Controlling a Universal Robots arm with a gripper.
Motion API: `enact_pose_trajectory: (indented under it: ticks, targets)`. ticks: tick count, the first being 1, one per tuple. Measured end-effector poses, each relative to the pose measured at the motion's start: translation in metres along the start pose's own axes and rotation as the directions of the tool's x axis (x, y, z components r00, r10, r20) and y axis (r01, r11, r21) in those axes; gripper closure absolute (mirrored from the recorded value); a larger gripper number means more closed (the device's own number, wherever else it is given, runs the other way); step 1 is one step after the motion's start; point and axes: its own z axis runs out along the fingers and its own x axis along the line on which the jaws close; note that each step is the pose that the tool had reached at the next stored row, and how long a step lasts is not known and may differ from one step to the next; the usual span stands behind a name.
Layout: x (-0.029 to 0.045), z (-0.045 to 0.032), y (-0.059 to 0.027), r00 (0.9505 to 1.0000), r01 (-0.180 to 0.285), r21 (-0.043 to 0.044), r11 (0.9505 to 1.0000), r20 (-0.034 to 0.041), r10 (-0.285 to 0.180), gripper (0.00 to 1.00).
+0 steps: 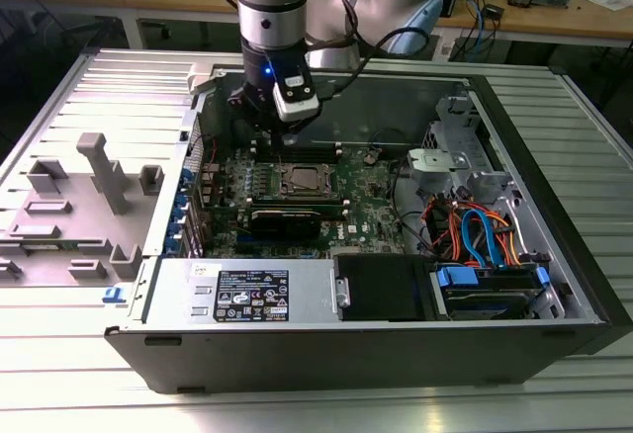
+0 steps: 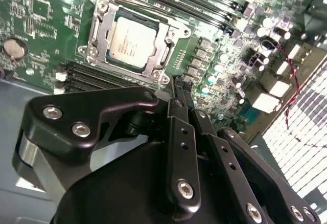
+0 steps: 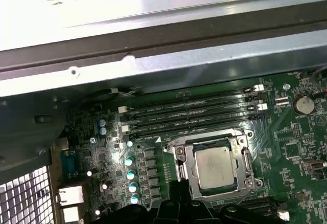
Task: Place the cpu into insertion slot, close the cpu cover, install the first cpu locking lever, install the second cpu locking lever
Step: 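Install the first cpu locking lever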
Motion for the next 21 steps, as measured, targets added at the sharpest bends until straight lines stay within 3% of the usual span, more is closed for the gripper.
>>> enact_pose_trajectory:
  ticks: [1, 4, 9, 21]
  targets:
    - [0.0, 0.0002, -0.0001, 0.9983, 0.059, -0.0008, 0.9983, -0.0015, -0.059, 0.89]
    - [0.0011, 0.0005, -0.0002, 0.9947, 0.103, -0.0019, 0.9947, -0.0023, -0.103, 0.89]
    - [0.0166, 0.0002, -0.001, 0.9939, 0.11, -0.0017, 0.9939, -0.0024, -0.11, 0.89]
    - [0.0196, 0.0006, 0.0144, 0.9931, 0.117, -0.0017, 0.9931, -0.0025, -0.117, 0.89]
